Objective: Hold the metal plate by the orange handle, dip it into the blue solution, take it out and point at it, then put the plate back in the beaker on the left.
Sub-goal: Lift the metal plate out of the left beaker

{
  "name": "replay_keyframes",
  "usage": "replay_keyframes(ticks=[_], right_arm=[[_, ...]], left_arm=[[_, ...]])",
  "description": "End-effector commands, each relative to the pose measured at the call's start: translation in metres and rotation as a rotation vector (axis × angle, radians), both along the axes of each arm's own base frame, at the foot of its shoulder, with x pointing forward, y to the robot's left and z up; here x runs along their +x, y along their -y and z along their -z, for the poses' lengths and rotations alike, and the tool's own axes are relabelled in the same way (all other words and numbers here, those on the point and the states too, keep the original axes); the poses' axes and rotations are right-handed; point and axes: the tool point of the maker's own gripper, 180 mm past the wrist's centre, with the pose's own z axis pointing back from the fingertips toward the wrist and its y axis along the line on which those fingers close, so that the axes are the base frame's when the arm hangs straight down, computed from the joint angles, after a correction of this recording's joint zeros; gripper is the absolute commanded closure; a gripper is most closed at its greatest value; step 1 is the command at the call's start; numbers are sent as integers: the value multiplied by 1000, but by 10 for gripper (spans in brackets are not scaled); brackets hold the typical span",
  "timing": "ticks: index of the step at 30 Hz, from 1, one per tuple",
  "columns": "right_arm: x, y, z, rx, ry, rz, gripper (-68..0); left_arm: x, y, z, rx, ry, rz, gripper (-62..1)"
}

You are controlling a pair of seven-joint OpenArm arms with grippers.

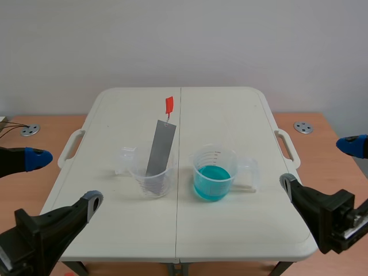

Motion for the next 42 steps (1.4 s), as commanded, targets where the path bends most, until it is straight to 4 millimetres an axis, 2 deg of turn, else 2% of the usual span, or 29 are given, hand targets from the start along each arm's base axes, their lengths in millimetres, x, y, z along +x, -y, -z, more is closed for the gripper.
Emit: replay_keyframes(ticks=[1,41,42], right_arm=[[3,-3,-11,11,35,-7,-663],[4,-3,-14,23,48,-7,-663],[4,-3,-14,24,48,-7,-663]], left_arm=[[2,0,-5,-18,17,-7,-623],[2,0,-5,-14,17,-6,-623],[2,0,-5,-14,17,-6,-592]])
